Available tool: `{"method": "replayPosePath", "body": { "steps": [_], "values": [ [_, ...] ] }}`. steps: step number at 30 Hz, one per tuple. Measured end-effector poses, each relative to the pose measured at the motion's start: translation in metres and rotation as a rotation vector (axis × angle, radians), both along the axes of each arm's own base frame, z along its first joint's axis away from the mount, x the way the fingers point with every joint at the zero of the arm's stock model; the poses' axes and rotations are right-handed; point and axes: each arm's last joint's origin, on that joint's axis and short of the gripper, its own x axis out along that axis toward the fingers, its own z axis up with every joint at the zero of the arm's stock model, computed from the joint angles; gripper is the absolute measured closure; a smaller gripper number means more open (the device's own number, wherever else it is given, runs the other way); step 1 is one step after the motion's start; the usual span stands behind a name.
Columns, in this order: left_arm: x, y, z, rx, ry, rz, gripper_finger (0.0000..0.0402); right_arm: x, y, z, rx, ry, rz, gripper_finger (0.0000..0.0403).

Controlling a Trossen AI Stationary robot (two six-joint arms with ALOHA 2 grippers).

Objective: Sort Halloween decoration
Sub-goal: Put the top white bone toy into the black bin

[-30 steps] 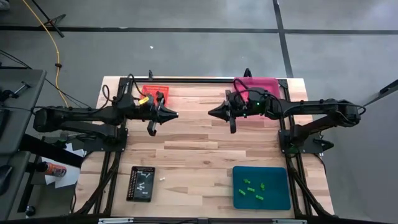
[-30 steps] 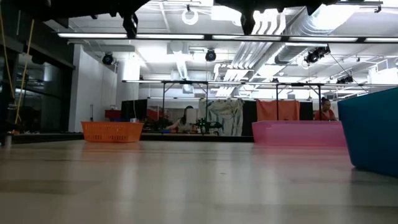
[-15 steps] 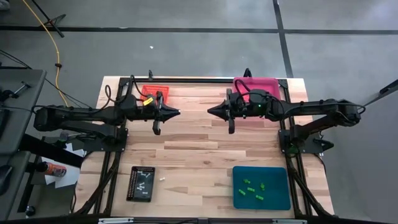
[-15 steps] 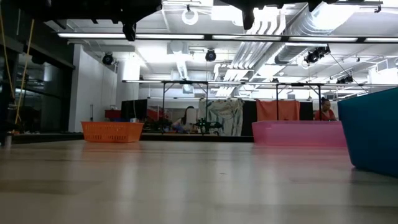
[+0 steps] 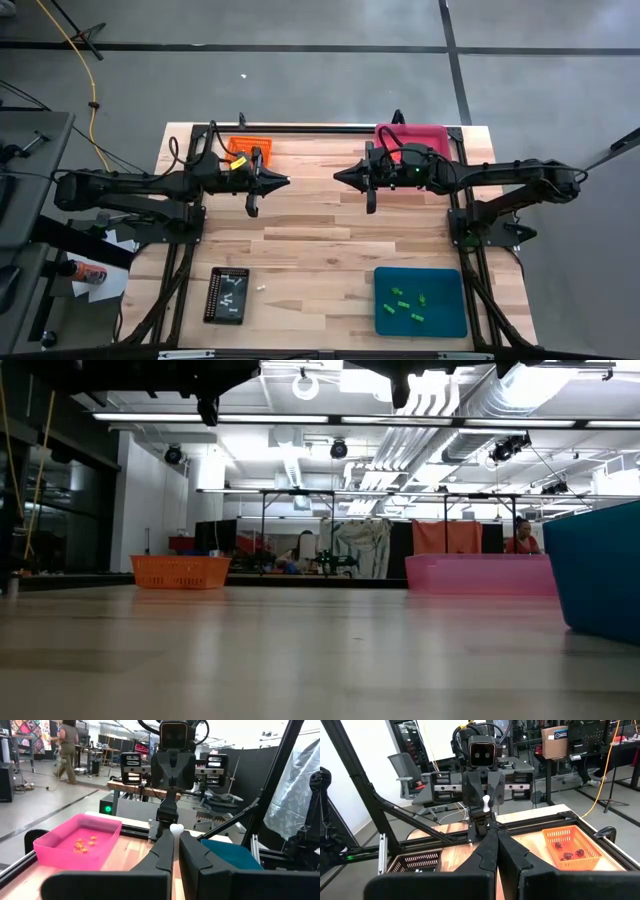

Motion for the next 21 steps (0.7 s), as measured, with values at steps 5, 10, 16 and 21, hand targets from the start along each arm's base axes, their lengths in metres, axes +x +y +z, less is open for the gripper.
{"method": "replayPosePath", "body": {
  "steps": [5, 10, 16, 21],
  "values": [
    [0.0, -0.001, 0.0, -0.161, -0.004, -0.035, 0.0401, 0.0, 0.0, -0.001, 0.002, 0.007, 0.0, 0.0402],
    [-0.003, -0.024, 0.0, -0.319, 0.126, -0.357, 0.0401, 0.0, -0.001, -0.006, 0.05, 0.058, -0.037, 0.0402],
    [-0.019, -0.09, 0.001, -0.186, 0.563, -0.471, 0.0401, -0.002, -0.001, -0.013, 0.055, 0.134, -0.053, 0.0402],
    [-0.048, -0.144, -0.008, 0.054, 0.835, -0.477, 0.0401, -0.001, -0.003, -0.015, 0.056, 0.144, -0.059, 0.0402]
  ]
}}
